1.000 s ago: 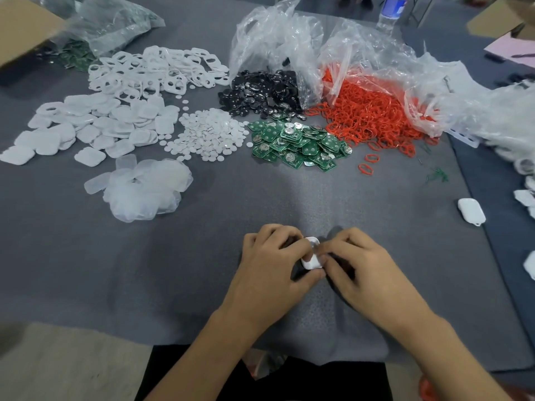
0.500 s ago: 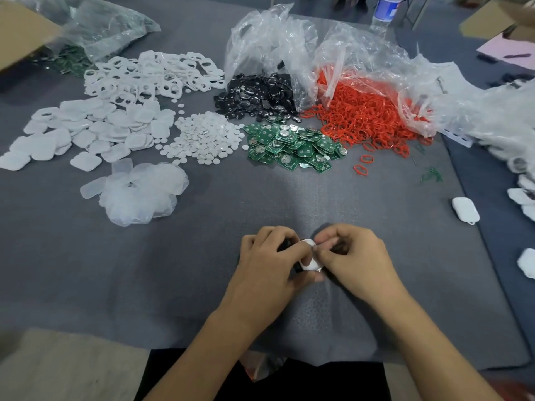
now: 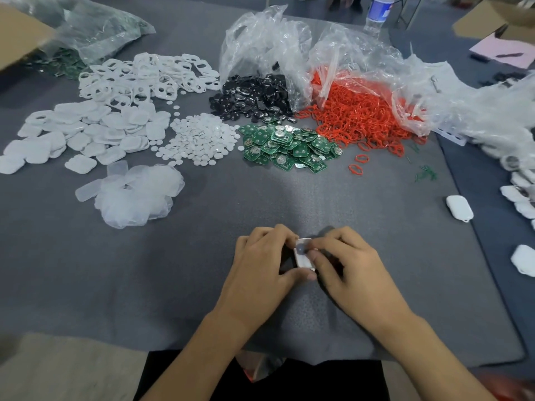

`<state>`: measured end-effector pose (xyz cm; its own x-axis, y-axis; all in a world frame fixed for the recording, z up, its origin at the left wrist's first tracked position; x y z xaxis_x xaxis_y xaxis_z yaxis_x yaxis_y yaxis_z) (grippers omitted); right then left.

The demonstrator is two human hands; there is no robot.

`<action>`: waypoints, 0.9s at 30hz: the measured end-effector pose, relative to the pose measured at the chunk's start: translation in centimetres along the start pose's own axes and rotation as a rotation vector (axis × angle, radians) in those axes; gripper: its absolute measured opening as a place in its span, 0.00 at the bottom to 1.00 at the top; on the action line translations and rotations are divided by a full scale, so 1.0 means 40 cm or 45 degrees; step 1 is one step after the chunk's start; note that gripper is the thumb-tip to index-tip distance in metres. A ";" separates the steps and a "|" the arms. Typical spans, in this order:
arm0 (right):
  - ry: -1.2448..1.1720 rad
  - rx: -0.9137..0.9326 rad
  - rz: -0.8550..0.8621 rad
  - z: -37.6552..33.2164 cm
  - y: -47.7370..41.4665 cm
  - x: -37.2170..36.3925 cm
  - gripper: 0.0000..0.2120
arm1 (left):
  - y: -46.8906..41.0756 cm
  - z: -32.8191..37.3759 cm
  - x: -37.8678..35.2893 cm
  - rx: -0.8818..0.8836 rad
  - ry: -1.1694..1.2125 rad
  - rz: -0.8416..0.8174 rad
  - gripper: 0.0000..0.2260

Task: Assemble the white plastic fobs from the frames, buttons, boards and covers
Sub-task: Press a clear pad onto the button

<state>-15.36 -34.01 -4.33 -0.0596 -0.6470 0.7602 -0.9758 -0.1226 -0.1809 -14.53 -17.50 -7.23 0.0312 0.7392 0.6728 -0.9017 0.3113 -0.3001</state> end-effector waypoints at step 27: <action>-0.169 -0.123 0.042 0.026 -0.007 -0.011 0.14 | -0.002 -0.002 0.004 0.074 0.042 -0.009 0.22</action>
<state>-14.83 -34.48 -5.27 -0.0701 -0.7439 0.6646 -0.9898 -0.0308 -0.1388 -14.40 -17.37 -7.16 0.0510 0.7567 0.6518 -0.9249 0.2821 -0.2551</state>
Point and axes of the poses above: each hand's wrist, its own y-axis away from the middle knuckle, its own x-axis out of the back of the hand, z = x × y, the point moved 5 cm from there along -y, towards the middle knuckle, and after that the axes turned 8 degrees about -x, right-handed, at the moved point
